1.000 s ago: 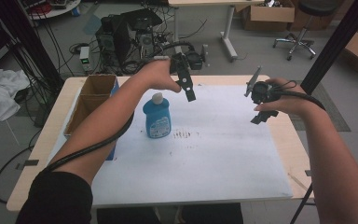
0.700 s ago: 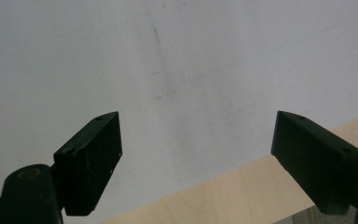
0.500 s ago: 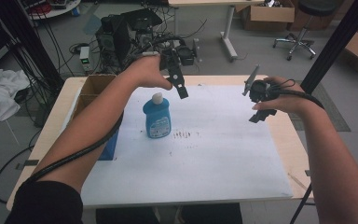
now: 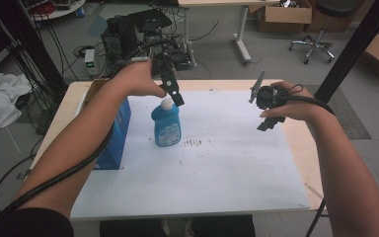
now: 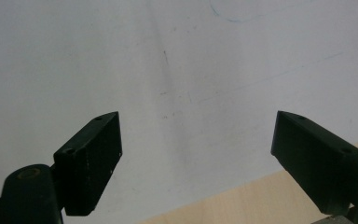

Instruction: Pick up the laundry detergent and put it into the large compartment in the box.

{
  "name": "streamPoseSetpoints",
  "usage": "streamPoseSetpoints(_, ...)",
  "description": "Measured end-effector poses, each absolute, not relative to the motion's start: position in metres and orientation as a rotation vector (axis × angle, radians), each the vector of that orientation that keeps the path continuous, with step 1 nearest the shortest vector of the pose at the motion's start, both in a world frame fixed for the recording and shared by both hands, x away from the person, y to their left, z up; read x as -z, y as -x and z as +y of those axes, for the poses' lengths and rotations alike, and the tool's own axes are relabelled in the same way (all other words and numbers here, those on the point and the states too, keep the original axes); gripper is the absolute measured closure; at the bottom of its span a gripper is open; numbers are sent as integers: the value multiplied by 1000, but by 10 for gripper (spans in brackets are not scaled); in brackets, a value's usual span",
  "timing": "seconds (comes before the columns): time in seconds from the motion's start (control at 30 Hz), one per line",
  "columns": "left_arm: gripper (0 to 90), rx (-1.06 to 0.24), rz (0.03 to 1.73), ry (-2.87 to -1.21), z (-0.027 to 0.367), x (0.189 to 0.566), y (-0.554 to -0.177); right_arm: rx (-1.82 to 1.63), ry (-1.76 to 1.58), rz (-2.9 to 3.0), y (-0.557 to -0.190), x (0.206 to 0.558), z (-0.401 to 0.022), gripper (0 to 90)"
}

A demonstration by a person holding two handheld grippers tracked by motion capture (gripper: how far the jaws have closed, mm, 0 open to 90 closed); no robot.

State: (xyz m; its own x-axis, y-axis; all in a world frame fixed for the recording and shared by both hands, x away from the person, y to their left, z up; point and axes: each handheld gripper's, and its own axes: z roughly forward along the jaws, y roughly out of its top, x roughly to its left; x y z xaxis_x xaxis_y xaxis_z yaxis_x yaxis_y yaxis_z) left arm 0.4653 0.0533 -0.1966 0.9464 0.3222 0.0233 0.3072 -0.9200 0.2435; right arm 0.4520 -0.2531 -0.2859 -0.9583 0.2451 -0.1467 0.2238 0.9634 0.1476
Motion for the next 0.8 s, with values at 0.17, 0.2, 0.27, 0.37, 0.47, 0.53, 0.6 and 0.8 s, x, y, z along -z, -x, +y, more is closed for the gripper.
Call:
streamPoseSetpoints(0.17,1,-86,509,-2870,65,203,-466,-199,-338,2955,-452,288,-248,164)
streamPoseSetpoints(0.2,1,-86,509,-2870,65,203,-466,-199,-338,2955,-452,288,-248,164)
streamPoseSetpoints(0.27,1,-78,520,-2868,68,206,-466,-191,-339,2958,-452,290,-246,164)
streamPoseSetpoints(0.37,1,-68,528,-2872,71,212,-466,-197,-335,2959,-451,290,-245,164)
streamPoseSetpoints(0.47,1,-54,530,-2880,72,217,-466,-199,-334,2957,-451,290,-245,164)
streamPoseSetpoints(0.53,1,-39,528,-2878,73,220,-466,-195,-336,2957,-450,290,-245,164)
streamPoseSetpoints(0.6,1,-33,529,-2889,74,224,-466,-210,-343,2953,-449,291,-246,164)
streamPoseSetpoints(0.8,1,-17,536,-2895,75,233,-468,-202,-339,2958,-448,293,-245,164)
